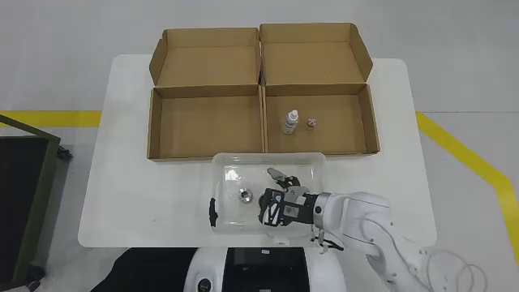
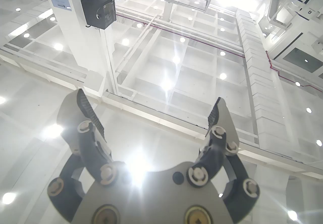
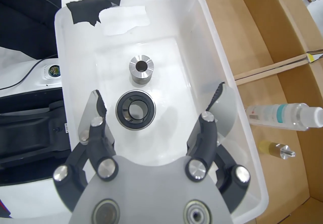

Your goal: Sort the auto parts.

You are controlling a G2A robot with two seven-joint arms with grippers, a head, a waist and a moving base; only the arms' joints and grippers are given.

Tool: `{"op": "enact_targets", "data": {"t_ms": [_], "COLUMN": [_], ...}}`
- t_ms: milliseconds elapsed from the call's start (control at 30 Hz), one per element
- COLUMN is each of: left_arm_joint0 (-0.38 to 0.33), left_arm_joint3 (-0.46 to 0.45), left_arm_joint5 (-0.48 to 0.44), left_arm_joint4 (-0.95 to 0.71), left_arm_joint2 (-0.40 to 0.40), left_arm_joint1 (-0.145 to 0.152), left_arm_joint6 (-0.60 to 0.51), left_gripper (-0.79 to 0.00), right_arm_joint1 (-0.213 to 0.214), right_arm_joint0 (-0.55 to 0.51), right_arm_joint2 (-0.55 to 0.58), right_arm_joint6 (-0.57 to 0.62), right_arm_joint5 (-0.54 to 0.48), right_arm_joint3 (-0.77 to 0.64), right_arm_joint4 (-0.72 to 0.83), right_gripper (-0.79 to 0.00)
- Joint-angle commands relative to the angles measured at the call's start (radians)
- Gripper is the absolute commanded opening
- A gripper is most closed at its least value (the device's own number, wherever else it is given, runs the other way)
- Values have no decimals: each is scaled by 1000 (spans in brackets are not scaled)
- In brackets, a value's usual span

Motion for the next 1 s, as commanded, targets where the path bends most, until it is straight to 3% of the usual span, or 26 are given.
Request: {"op": "enact_targets", "data": {"t_ms": [0,367,500,667,733,867,967], "left_arm_joint0": [0,0,0,0,0,0,0], "left_arm_joint3": [0,0,0,0,0,0,0], "left_arm_joint5": [0,0,0,0,0,0,0], "left_arm_joint4": [0,0,0,0,0,0,0], "left_arm_joint2": [0,0,0,0,0,0,0], "left_arm_joint1": [0,0,0,0,0,0,0], "left_arm_joint6": [0,0,0,0,0,0,0], "left_gripper": [0,0,0,0,0,0,0], "right_arm_joint1": [-2,-11,-14,-17,-18,-17,-16], "right_arm_joint0": [11,72,91,105,109,114,114], "right_arm_joint2": [-10,-60,-76,-93,-97,-98,-98], "right_arm_joint6": [7,42,50,53,52,49,46], "right_arm_joint5": [-5,-19,-22,-23,-23,-21,-24], "right_arm_joint3": [17,115,146,168,173,180,180], "right_arm_joint4": [11,58,68,77,78,83,85], "right_gripper": [-99,-120,-160,-283,-385,-468,-628]}}
